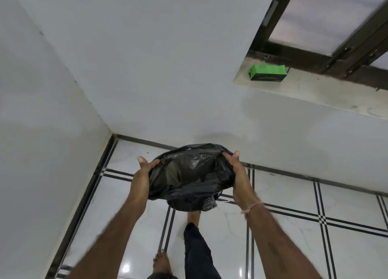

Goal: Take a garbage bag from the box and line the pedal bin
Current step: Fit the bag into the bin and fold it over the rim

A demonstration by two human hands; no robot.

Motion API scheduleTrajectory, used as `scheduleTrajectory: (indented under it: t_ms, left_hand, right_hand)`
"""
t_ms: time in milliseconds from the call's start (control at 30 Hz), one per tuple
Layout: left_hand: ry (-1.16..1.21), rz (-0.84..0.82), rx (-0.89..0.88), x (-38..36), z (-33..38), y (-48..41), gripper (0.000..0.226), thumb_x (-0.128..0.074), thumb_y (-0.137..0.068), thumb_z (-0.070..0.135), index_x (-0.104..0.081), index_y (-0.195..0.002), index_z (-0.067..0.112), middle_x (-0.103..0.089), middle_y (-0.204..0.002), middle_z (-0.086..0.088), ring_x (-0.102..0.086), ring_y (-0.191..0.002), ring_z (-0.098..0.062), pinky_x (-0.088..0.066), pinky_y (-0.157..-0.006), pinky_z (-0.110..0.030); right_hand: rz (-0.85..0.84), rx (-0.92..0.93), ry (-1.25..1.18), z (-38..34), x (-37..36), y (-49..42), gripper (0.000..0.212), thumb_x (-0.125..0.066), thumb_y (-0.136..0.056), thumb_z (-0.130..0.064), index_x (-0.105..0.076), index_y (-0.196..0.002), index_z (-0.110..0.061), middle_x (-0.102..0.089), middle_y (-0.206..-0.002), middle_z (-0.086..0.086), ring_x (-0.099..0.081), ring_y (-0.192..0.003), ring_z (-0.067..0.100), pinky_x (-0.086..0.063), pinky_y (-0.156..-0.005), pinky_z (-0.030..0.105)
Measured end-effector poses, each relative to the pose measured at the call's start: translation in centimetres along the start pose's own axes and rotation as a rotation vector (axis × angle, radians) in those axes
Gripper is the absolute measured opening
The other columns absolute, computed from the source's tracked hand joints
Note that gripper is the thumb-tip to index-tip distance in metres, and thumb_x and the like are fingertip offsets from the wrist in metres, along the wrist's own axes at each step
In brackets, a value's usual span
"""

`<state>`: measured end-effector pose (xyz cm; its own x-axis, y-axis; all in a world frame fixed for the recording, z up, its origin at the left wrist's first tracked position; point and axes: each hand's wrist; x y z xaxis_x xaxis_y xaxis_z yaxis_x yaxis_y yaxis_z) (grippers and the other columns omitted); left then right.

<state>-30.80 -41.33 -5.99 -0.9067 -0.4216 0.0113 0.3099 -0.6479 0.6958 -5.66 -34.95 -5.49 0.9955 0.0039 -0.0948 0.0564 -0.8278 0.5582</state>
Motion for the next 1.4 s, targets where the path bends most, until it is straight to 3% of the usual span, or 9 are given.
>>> scheduleTrajectory:
  t_ms: [167,333,500,600,700,833,1067,1233,1400]
  left_hand:
    - [-0.060,0.049,0.042,-4.0,-4.7,-4.9,0.073,-0.016,-0.098,0.075,-0.061,-0.142,0.036,-0.066,-0.132,-0.011,-0.064,-0.116,-0.032,-0.057,-0.081,-0.038]
    - [0.003,0.065,0.147,-7.4,-9.6,-10.8,0.072,-0.021,-0.099,0.073,-0.058,-0.146,0.033,-0.062,-0.142,-0.013,-0.059,-0.126,-0.035,-0.047,-0.111,-0.052]
    - [0.085,-0.067,0.170,-10.8,-16.8,-19.0,0.068,-0.021,-0.094,0.074,-0.059,-0.137,0.038,-0.065,-0.140,-0.004,-0.065,-0.109,-0.015,-0.051,-0.083,-0.028]
    - [0.256,-0.132,0.229,-12.7,-20.3,-24.1,0.081,-0.023,-0.088,0.082,-0.063,-0.136,0.031,-0.065,-0.141,-0.006,-0.064,-0.115,-0.021,-0.054,-0.089,-0.038]
    - [0.505,-0.127,0.225,-14.6,-21.2,-28.3,0.085,-0.017,-0.096,0.079,-0.062,-0.138,0.021,-0.069,-0.137,-0.010,-0.063,-0.124,-0.032,-0.048,-0.106,-0.050]
    - [0.585,-0.126,0.203,-15.4,-21.5,-30.9,0.087,-0.019,-0.095,0.080,-0.064,-0.135,0.018,-0.075,-0.126,-0.008,-0.073,-0.111,-0.029,-0.054,-0.094,-0.046]
    - [0.087,-0.127,0.124,-13.9,-23.8,-31.1,0.072,-0.019,-0.096,0.076,-0.067,-0.124,0.030,-0.074,-0.115,0.006,-0.067,-0.112,-0.014,-0.050,-0.081,-0.024]
    - [-0.233,-0.197,0.081,-15.0,-26.9,-34.4,0.081,-0.028,-0.085,0.090,-0.062,-0.139,0.039,-0.063,-0.143,0.003,-0.057,-0.135,-0.024,-0.043,-0.116,-0.049]
    - [-0.575,-0.093,-0.119,-17.0,-29.1,-37.6,0.040,-0.046,-0.109,0.027,-0.056,-0.147,0.024,-0.060,-0.144,-0.009,-0.053,-0.136,-0.033,-0.042,-0.111,-0.039]
  right_hand:
    - [0.116,-0.026,-0.012,5.6,2.7,-4.3,0.065,-0.030,-0.099,-0.072,-0.070,-0.131,-0.032,-0.074,-0.128,0.001,-0.068,-0.123,0.022,-0.051,-0.109,0.051]
    - [0.172,-0.066,0.001,11.5,4.1,-9.6,0.065,-0.026,-0.100,-0.071,-0.066,-0.135,-0.035,-0.074,-0.130,-0.003,-0.066,-0.125,0.017,-0.053,-0.103,0.038]
    - [0.202,-0.144,-0.120,20.9,5.5,-17.5,0.068,-0.024,-0.098,-0.072,-0.065,-0.135,-0.032,-0.072,-0.132,0.000,-0.065,-0.125,0.017,-0.054,-0.085,0.023]
    - [0.200,-0.185,-0.326,25.0,5.7,-23.2,0.078,-0.018,-0.098,-0.076,-0.066,-0.135,-0.027,-0.072,-0.132,0.005,-0.067,-0.123,0.023,-0.056,-0.093,0.038]
    - [0.312,-0.101,-0.607,26.3,7.3,-27.5,0.088,-0.020,-0.092,-0.083,-0.061,-0.142,-0.022,-0.067,-0.139,0.012,-0.058,-0.132,0.033,-0.038,-0.114,0.057]
    - [0.367,-0.007,-0.842,28.3,10.2,-27.5,0.088,-0.025,-0.091,-0.083,-0.063,-0.138,-0.019,-0.066,-0.139,0.018,-0.056,-0.132,0.039,-0.034,-0.113,0.063]
    - [0.225,-0.153,-0.115,30.3,8.9,-25.1,0.084,-0.027,-0.089,-0.085,-0.060,-0.142,-0.029,-0.069,-0.137,0.001,-0.061,-0.133,0.024,-0.047,-0.113,0.048]
    - [0.054,-0.079,0.793,33.9,8.0,-29.3,0.061,-0.025,-0.096,-0.079,-0.059,-0.135,-0.047,-0.067,-0.137,-0.005,-0.059,-0.130,0.024,-0.045,-0.111,0.052]
    - [0.030,-0.093,0.884,35.3,9.7,-33.8,0.061,-0.027,-0.099,-0.074,-0.052,-0.145,-0.043,-0.063,-0.144,0.004,-0.056,-0.134,0.033,-0.043,-0.111,0.051]
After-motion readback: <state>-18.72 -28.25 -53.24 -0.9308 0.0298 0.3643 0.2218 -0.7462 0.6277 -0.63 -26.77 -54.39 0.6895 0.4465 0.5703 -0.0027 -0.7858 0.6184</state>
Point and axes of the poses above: each hand's wrist, its own y-axis away from the middle knuckle, its own x-axis out of the back of the hand, z = x × y
